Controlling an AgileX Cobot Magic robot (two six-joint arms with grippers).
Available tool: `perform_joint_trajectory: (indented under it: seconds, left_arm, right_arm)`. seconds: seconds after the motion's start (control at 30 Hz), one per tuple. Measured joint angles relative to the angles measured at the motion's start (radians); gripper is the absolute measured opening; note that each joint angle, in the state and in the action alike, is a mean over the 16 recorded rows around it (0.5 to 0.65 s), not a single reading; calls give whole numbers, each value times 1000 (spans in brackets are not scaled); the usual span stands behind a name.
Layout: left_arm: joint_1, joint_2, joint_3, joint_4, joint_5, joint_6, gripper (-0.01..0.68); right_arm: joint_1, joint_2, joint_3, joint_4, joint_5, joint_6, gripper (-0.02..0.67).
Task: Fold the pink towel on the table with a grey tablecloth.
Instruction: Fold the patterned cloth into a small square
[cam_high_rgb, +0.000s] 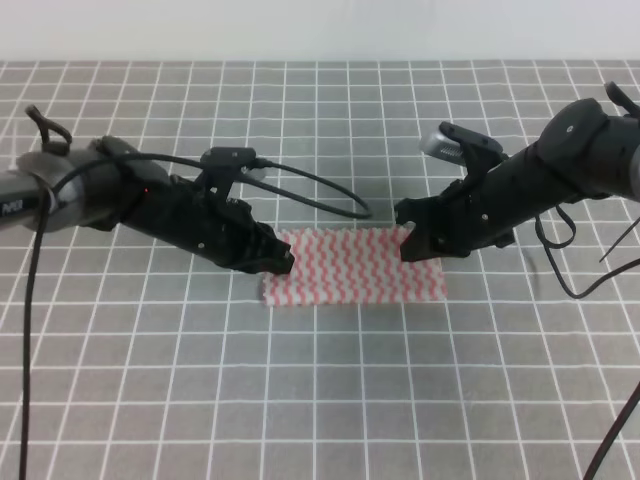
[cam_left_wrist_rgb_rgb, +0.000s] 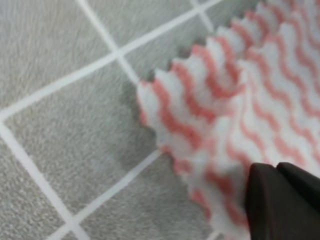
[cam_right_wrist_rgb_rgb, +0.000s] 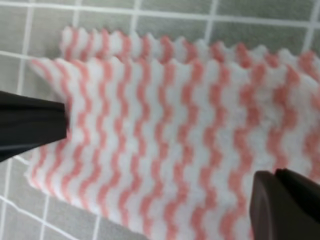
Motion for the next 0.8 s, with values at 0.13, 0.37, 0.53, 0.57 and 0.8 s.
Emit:
perform_joint_trajectory:
  seconds: [0.13,0.37,0.53,0.57,0.8]
  left_arm:
    - [0,10,-21,-8,25,1,-2]
    - [0,13,-79,-21,83,-6,-3]
    - [0,25,-118,-21,118,-15,-3]
    - [0,30,-122,-20,118,-16,-3]
    - [0,71,-132,-15,103,-28,-3]
  right_arm:
    - [0,0,0,-27,5,23,-15]
    - [-4,-1,0,-40,14,33,-14]
    - [-15,-1,0,-54,22,45,-3]
    - [-18,-1,0,-60,24,51,4]
    - [-37,-1,-1,-125,47,106,96]
